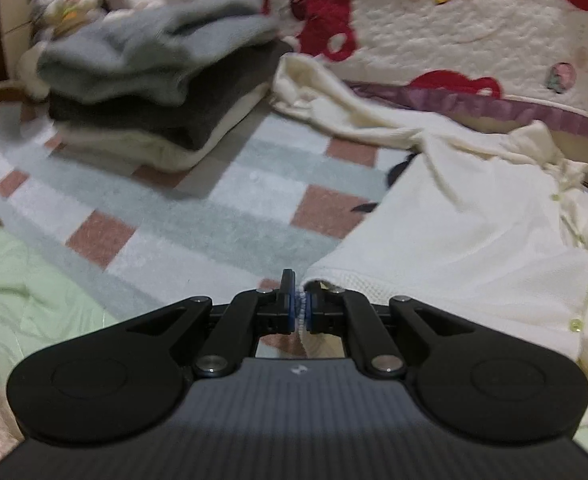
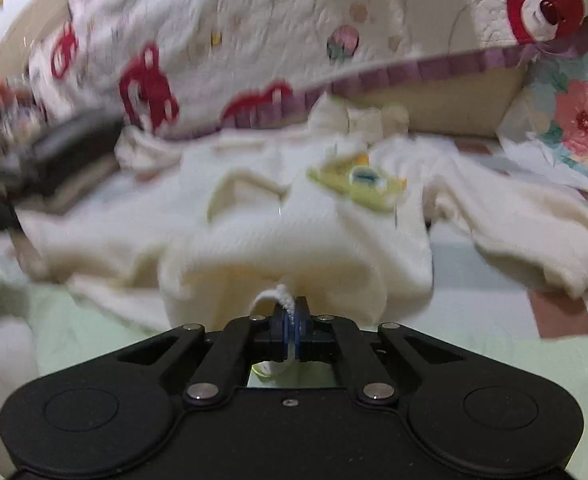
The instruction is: Fold clothes
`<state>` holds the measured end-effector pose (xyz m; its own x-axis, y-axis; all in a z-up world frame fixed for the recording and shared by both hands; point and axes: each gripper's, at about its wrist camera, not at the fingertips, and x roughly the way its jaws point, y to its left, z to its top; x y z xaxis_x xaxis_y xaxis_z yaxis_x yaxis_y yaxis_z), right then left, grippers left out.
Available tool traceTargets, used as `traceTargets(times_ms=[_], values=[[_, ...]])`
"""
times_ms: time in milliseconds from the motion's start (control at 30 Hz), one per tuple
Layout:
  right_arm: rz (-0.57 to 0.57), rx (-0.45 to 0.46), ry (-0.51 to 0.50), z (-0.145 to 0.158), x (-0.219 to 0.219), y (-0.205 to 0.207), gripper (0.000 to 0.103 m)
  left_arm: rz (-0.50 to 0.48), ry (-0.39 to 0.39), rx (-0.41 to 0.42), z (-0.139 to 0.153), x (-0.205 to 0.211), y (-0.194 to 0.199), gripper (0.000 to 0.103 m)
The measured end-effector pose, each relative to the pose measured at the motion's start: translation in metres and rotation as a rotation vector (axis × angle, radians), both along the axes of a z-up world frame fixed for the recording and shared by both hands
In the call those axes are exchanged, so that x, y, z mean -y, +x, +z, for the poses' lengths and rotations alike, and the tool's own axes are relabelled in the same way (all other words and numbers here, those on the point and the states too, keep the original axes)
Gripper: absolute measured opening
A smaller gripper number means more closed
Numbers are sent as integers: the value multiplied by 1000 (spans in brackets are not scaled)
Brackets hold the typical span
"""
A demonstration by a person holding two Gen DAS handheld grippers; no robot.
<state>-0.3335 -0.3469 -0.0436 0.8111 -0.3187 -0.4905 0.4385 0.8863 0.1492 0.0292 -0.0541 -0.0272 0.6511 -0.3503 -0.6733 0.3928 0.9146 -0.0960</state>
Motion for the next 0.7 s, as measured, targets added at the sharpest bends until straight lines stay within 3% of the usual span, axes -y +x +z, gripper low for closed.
traceTargets(times_ms=[233,300,367,433,467,600,700], values=[[-56,155,-18,63,-1,-45,3,-172,-208,20,81,-23,-32,2],[-71,199,-23,80,-1,-58,3,-191,-230,32,94,-29,-38,2],[-87,243,-28,98,-1,-71,3,-172,-148,47,88,-25,-37,2],[-106,224,59,85,10,-66,3,-146,-77,30,70,-19,-30,1],[-109,212,144,74,19,-58,4,-137,-73,10,61,-19,-25,1],[-70,195,332,51,44,-17,4,-94,-46,-35,34,-17,-6,1],[22,245,318,65,40,15,4,-76,-36,-14,31,-12,4,1]])
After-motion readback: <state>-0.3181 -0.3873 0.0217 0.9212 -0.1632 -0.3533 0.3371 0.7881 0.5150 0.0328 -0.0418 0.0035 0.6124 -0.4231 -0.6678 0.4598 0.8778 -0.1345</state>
